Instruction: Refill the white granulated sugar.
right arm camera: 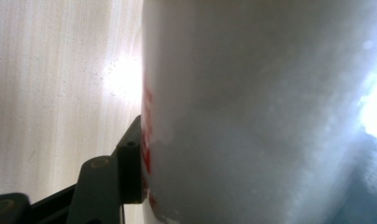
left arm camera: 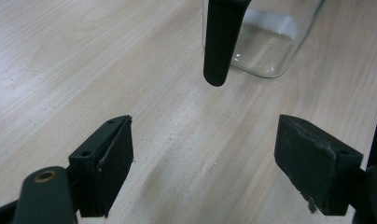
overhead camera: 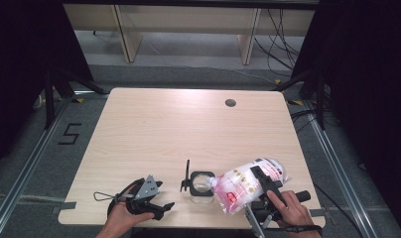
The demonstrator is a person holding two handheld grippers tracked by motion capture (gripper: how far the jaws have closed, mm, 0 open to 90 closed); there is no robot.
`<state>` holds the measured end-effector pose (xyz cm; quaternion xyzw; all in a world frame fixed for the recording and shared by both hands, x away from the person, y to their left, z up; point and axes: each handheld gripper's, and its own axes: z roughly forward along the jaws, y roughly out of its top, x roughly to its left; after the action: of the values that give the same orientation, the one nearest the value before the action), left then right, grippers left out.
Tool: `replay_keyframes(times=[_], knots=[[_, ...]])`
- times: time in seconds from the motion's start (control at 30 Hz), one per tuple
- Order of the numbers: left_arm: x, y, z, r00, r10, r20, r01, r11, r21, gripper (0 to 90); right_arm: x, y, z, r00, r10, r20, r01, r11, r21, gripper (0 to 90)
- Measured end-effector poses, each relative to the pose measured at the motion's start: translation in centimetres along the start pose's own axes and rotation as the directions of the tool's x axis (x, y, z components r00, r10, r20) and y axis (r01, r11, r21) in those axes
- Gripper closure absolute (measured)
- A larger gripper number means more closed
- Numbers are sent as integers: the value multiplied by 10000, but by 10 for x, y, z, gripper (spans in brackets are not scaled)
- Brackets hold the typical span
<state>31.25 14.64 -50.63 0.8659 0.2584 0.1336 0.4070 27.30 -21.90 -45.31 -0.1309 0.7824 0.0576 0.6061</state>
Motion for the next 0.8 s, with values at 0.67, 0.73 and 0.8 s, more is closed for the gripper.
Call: replay_keyframes(times=[0.67,0.73,0.8], knots=[[0,0,0,10000,4,-1,-4,10000,9,193,-1,1,1,9956,-923,179,921,9957,108,421],[0,0,0,10000,-1,5,1,10000,7,193,-2,2,1,9921,-1199,378,1198,9928,49,422],[0,0,0,10000,20,14,-20,10000,17,193,1,2,0,9970,-720,296,720,9974,-6,422]])
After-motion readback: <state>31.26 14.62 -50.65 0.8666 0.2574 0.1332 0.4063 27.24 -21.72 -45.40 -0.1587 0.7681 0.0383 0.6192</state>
